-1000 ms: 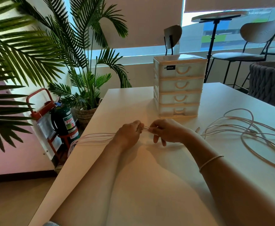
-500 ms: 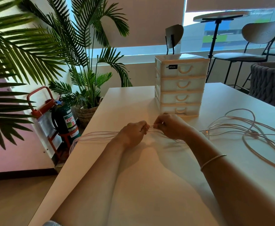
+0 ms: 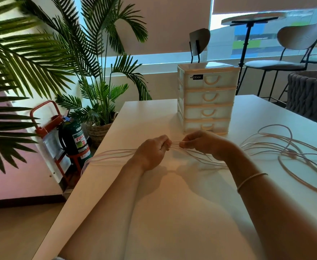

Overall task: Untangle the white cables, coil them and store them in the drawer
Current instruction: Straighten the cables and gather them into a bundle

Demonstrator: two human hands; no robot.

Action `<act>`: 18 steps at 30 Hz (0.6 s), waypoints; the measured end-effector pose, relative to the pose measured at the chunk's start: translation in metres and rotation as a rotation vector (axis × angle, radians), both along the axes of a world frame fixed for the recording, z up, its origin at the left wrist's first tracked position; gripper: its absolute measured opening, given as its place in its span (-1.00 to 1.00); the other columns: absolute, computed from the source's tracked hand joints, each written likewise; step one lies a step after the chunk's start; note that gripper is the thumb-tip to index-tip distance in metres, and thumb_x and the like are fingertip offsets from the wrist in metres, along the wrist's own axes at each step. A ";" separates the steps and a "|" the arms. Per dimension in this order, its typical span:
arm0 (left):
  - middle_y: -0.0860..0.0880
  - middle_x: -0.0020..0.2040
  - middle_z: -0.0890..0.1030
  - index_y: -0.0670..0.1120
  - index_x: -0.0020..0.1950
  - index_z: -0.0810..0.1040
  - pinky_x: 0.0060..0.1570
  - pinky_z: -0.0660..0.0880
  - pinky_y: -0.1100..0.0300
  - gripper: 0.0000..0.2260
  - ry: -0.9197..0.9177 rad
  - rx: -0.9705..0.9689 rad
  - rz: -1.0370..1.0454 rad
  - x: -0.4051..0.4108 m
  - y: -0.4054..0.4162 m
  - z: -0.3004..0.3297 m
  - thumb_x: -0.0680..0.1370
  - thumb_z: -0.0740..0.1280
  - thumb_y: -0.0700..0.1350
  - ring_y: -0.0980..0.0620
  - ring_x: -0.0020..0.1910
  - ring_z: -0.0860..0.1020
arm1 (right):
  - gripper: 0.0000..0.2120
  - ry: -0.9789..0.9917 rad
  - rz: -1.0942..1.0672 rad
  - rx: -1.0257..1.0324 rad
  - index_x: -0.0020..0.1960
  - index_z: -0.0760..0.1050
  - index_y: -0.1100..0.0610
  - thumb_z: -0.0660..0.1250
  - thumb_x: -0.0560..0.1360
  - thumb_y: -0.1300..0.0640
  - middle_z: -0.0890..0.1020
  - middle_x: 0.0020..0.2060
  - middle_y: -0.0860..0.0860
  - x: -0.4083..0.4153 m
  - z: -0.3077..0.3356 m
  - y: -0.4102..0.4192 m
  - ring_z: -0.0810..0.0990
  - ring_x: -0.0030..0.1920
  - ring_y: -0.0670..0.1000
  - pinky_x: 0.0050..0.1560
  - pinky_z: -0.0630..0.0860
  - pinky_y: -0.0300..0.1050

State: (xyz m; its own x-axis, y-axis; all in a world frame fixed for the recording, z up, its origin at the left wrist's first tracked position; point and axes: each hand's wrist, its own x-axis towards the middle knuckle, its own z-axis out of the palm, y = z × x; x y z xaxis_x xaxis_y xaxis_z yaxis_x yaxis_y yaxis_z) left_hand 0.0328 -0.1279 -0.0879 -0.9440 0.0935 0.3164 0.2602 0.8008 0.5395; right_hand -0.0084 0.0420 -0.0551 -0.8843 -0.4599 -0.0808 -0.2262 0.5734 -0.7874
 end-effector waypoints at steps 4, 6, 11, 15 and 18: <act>-0.03 -0.10 0.57 -0.16 -0.02 0.50 -0.02 0.38 0.15 -0.82 -0.001 -0.006 -0.009 0.000 0.000 -0.001 0.62 0.14 -0.13 -0.11 -0.02 0.53 | -0.85 -0.024 -0.003 -0.019 0.02 0.61 0.21 0.31 0.49 0.25 0.51 -0.30 -0.05 -0.003 0.002 0.004 0.40 -0.27 -0.14 -0.26 0.29 -0.29; -0.09 -0.06 0.60 -0.18 -0.02 0.50 -0.03 0.38 0.17 -0.82 0.004 0.011 0.004 0.000 -0.002 -0.001 0.62 0.14 -0.13 -0.12 -0.01 0.53 | -0.87 0.038 -0.013 0.092 -0.08 0.62 0.12 0.32 0.48 0.26 0.53 -0.31 -0.08 -0.006 0.001 0.009 0.42 -0.26 -0.14 -0.27 0.31 -0.31; -0.15 -0.05 0.61 -0.22 -0.03 0.49 -0.05 0.38 0.17 -0.81 0.006 0.057 0.036 -0.001 -0.007 -0.001 0.61 0.16 -0.13 -0.14 -0.01 0.53 | -0.89 0.119 -0.018 0.213 -0.11 0.63 0.08 0.39 0.45 0.05 0.52 -0.36 -0.10 -0.011 -0.005 0.025 0.41 -0.30 -0.15 -0.26 0.32 -0.28; -0.13 -0.04 0.61 -0.19 -0.02 0.49 -0.09 0.36 0.18 -0.80 0.003 0.043 0.049 0.000 -0.005 -0.002 0.62 0.15 -0.11 -0.13 -0.02 0.53 | -0.86 0.150 -0.008 0.183 0.00 0.63 0.11 0.35 0.48 0.14 0.59 -0.23 -0.09 -0.007 -0.004 0.013 0.50 -0.10 -0.07 -0.01 0.40 -0.17; -0.12 -0.03 0.62 -0.18 -0.02 0.49 -0.10 0.36 0.17 -0.81 0.017 0.008 0.056 -0.001 -0.005 -0.002 0.62 0.14 -0.11 -0.14 -0.02 0.53 | -0.81 0.174 0.083 0.125 0.06 0.60 0.10 0.24 0.54 0.12 0.61 -0.15 -0.01 0.000 -0.005 -0.003 0.52 -0.13 -0.07 -0.02 0.43 -0.16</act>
State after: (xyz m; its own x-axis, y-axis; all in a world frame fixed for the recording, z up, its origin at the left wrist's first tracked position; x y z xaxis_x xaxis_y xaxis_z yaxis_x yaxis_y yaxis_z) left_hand 0.0317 -0.1334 -0.0900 -0.9421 0.0379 0.3332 0.2242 0.8101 0.5417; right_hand -0.0084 0.0392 -0.0597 -0.8496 -0.5274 0.0088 -0.4029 0.6381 -0.6561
